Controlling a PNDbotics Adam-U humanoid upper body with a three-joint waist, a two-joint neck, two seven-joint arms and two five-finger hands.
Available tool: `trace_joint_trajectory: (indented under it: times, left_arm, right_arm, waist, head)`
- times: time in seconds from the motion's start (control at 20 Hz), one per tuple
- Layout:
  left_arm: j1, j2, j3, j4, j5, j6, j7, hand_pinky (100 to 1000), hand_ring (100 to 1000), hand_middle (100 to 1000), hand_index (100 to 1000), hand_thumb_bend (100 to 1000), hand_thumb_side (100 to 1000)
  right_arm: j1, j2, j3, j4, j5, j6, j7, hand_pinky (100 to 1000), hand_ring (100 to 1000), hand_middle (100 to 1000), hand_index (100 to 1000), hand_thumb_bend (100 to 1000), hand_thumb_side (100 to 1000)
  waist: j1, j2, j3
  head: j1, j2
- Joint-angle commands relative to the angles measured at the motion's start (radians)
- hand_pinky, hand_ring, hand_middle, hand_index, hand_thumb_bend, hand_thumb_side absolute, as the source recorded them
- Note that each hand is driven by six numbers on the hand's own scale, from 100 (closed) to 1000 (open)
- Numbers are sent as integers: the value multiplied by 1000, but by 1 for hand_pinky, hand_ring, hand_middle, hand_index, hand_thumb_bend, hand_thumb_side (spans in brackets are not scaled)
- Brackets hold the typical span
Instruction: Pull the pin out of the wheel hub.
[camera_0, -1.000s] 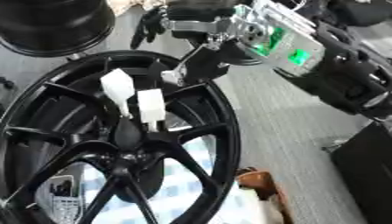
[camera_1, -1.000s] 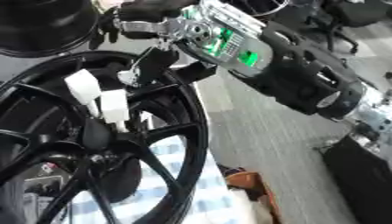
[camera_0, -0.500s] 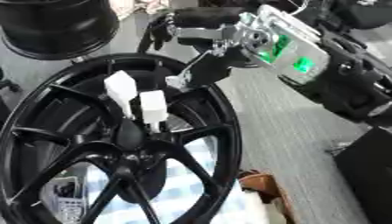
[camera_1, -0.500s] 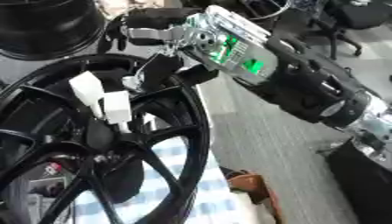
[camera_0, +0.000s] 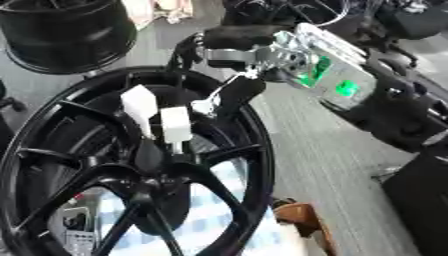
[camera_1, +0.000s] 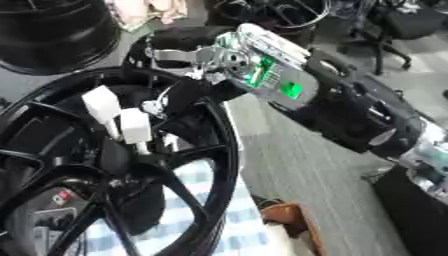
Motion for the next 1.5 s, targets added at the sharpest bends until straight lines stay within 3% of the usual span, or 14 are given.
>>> trace_joint_trajectory:
  times: [0.05, 0.6, 0.75, 0.9, 1.05, 1.5]
  left_arm:
    - [-7, 23, 11, -14, 7, -1, 10, 794, 635, 612, 841, 100, 654]
    - [-10, 22, 13, -14, 0, 10, 20, 793, 632, 609, 839, 100, 672]
    - [-9, 20, 13, -14, -4, 19, 25, 792, 630, 607, 837, 100, 680]
    - [-10, 19, 13, -14, -6, 24, 30, 791, 628, 605, 835, 100, 682]
    - [-8, 18, 12, -14, -10, 26, 31, 791, 627, 604, 834, 100, 691]
    - [-10, 8, 5, -14, -27, 40, 33, 789, 622, 597, 830, 100, 709]
  right_arm:
    - [-18, 5, 0, -11, 28, 17, 21, 848, 830, 818, 855, 100, 550]
    - [-9, 34, 20, -11, 73, 50, 20, 849, 836, 814, 864, 100, 677]
    - [1, 38, 31, -11, 86, 40, 40, 852, 840, 807, 862, 100, 648]
    - [2, 38, 36, -11, 102, 26, 68, 864, 855, 811, 865, 100, 565]
    - [4, 39, 37, -11, 130, 10, 100, 878, 871, 816, 869, 182, 499]
    - [14, 53, 42, -11, 174, 0, 123, 881, 869, 813, 868, 215, 484]
  waist:
    - [2, -13, -1]
    - [-12, -9, -3]
    - [-16, -9, -5]
    - [-18, -8, -7]
    - [-20, -5, -8]
    - [-26, 11, -5]
  head:
    - [7, 5]
    - [11, 5]
    - [9, 5]
    - [6, 5]
    - [4, 5]
    - [-5, 5]
